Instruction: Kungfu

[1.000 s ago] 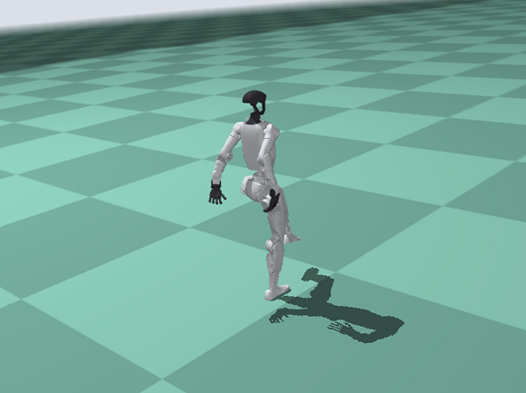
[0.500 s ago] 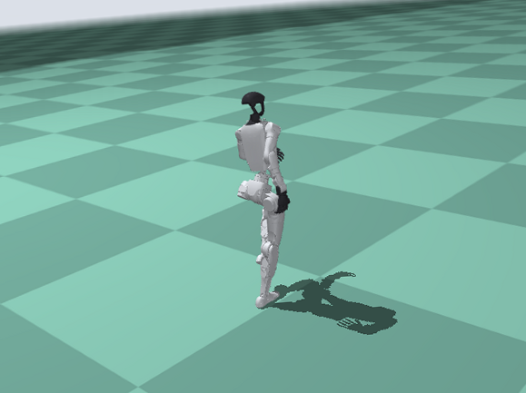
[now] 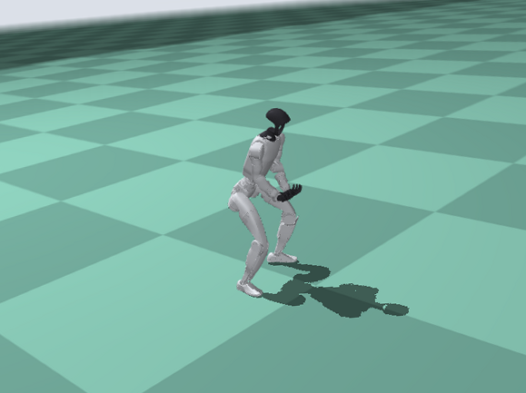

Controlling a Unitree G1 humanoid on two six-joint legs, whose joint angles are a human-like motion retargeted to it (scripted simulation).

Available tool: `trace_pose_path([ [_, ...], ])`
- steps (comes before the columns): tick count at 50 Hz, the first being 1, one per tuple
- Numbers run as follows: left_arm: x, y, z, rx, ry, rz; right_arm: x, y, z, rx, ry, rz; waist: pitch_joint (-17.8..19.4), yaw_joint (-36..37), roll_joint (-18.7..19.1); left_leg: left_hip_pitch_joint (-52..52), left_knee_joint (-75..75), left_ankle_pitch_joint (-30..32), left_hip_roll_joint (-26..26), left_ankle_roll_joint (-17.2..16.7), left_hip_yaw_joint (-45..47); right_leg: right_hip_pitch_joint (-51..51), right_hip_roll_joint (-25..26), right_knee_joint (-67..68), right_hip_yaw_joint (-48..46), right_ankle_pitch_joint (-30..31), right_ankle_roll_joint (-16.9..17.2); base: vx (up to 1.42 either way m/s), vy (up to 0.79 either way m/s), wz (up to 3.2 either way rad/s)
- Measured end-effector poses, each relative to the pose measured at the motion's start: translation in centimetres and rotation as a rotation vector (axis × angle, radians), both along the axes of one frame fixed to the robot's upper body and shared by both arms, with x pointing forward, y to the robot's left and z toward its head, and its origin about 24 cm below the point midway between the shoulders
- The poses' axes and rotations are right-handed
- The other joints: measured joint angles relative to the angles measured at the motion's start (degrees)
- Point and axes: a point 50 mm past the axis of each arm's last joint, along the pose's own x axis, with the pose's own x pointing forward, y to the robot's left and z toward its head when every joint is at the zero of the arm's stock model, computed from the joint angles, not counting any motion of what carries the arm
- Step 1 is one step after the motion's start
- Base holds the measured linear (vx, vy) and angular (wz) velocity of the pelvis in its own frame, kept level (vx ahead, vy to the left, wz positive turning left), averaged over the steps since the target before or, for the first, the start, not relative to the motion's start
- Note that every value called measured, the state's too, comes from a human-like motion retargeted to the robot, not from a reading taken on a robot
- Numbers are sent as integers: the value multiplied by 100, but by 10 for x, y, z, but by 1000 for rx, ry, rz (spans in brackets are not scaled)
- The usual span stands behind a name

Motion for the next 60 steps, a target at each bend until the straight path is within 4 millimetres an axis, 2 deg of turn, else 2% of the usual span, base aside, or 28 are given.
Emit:
trace_pose_path([
  [3, -13, -10, -9, 67, -22, 13, 0, -13, -6, -123, -85, 49, -45, -88, 84, -290, 329, -139, -36, 14, -139, -253, -423, -26, -492, 245, -314, 1, 27, -53],
  [5, -13, -15, -5, 108, -81, 13, 10, -31, -6, -278, -215, 44, -40, -99, 124, -242, 323, -130, -20, 8, -144, -221, -224, -258, -405, 399, -298, 0, 32, -82],
  [7, -2, -10, 5, 118, -114, 19, 25, -51, 1, -396, -328, 7, -95, -104, 91, -110, 208, -103, -80, -25, -118, -119, -49, -572, -227, 570, -252, 8, 36, -57],
  [10, 15, -6, 30, 100, -173, 29, 34, -63, 10, -483, -447, -70, -94, -79, 76, 200, -148, 23, -305, -193, -172, 273, -112, -1304, -233, 1031, -262, 8, 28, -30],
  [13, 33, 8, 53, 111, -259, 40, 49, -83, 29, -603, -637, -143, -136, -71, -102, 733, -705, 192, -668, -385, -131, 832, -58, -2214, 38, 1477, -215, 15, 33, -3],
  [15, 44, 22, 63, 153, -307, 63, 56, -92, 47, -663, -798, -179, -155, -81, -230, 1183, -1150, 275, -958, -420, -77, 1317, -114, -2897, 138, 1902, -249, 21, 30, 1],
  [17, 55, 43, 65, 219, -324, 122, 61, -97, 74, -669, -963, -179, -166, -125, -326, 1703, -1654, 380, -1178, -308, 36, 1779, -163, -3455, 208, 2709, -329, 24, 46, -14],
  [20, 72, 89, 57, 347, -296, 277, 60, -99, 137, -592, -1157, -127, -163, -249, -243, 2552, -2531, 622, -1271, -6, 331, 2236, -187, -3890, 108, 4637, -273, 25, 45, -46],
  [22, 78, 120, 39, 453, -219, 402, 55, -96, 186, -501, -1252, -125, -276, -339, 4, 3015, -3144, 844, -1159, 357, 619, 2210, 89, -3490, -65, 5028, -327, 14, 48, -72],
  [23, 78, 135, 27, 511, -166, 460, 52, -94, 214, -449, -1305, -134, -323, -383, 147, 3251, -3484, 1018, -1039, 508, 815, 2155, 359, -3004, -185, 4719, -132, 11, 27, -75],
  [25, 72, 154, 0, 611, -42, 496, 46, -93, 276, -370, -1418, -180, -403, -489, 577, 3558, -4053, 1330, -799, 688, 900, 1852, 1027, -1482, -463, 3739, 340, 7, 13, -60],
  [27, 50, 151, -29, 620, 56, 367, 46, -101, 334, -357, -1530, -273, -536, -395, 872, 3666, -4406, 1519, -677, 864, 684, 1350, 1513, 400, -980, 2698, 334, 16, 2, -59],
  [30, 1, 134, -68, 573, 170, 91, 43, -120, 415, -341, -1680, -463, -885, -397, 805, 3903, -5003, 1740, -854, 1141, 1028, 393, 1725, 3096, -1426, 1199, 85, 20, -4, -31],
  [32, -35, 126, -91, 523, 265, -23, 34, -134, 457, -315, -1762, -590, -1011, -599, 886, 3945, -5236, 1875, -815, 1235, 1180, -97, 2017, 4234, -1892, 562, 2, 10, -14, 25],
  [34, -69, 114, -109, 461, 384, -108, 19, -146, 489, -274, -1836, -688, -1035, -796, 1134, 3835, -5299, 1967, -729, 1327, 914, -521, 2410, 4847, -2400, 162, 110, 6, -10, 57],
  [37, -105, 96, -125, 379, 534, -171, -8, -161, 522, -263, -2003, -826, -889, -1002, 1305, 3932, -5253, 1983, -751, 1378, 566, -791, 2780, 5047, -2625, -172, 318, 8, 3, 98],
  [38, -104, 99, -125, 360, 518, -144, -10, -164, 528, -316, -2040, -889, -821, -1073, 1254, 4059, -5263, 1984, -835, 1390, 520, -815, 2823, 4956, -2543, -228, 280, 10, 2, 114],
  [40, -102, 104, -131, 511, 454, -43, -11, -171, 535, -406, -2069, -1011, -733, -1219, 1135, 4322, -5381, 1990, -1021, 1414, 449, -826, 2845, 4600, -2322, -246, 221, 11, -2, 98],
  [42, -104, 104, -133, 586, 394, -55, -11, -172, 535, -419, -2075, -1018, -734, -1314, 1063, 4490, -5505, 2002, -1147, 1392, 392, -817, 2825, 4240, -2102, -225, 167, 9, 1, 66],
  [44, -108, 103, -132, 562, 374, -141, -8, -172, 531, -391, -2051, -987, -767, -1376, 1069, 4583, -5622, 2022, -1174, 1255, 309, -801, 2757, 4039, -2029, -243, 70, 9, 2, 43],
  [47, -112, 111, -136, 554, 449, -206, -3, -176, 524, -357, -2014, -961, -848, -1396, 1120, 4633, -5742, 1990, -1162, 1134, 256, -784, 2638, 3981, -2121, -356, 5, 3, 2, 15],
  [50, -111, 115, -140, 557, 544, -145, 3, -182, 517, -342, -1966, -979, -870, -1375, 1070, 4706, -5817, 1920, -1147, 1068, 332, -761, 2605, 4082, -2248, -469, 12, -1, 0, -10],
  [55, -112, 115, -142, 517, 603, -64, 14, -178, 499, -276, -1878, -916, -950, -1336, 1073, 4778, -5932, 1878, -1085, 985, 556, -755, 2642, 4136, -2329, -655, 74, -4, 2, -40],
  [60, -90, 113, -133, 462, 592, 53, 30, -161, 475, -178, -1752, -828, -1022, -1349, 1072, 4739, -5971, 1880, -1082, 994, 844, -705, 2576, 4070, -2197, -716, 53, -7, 2, -51],
])
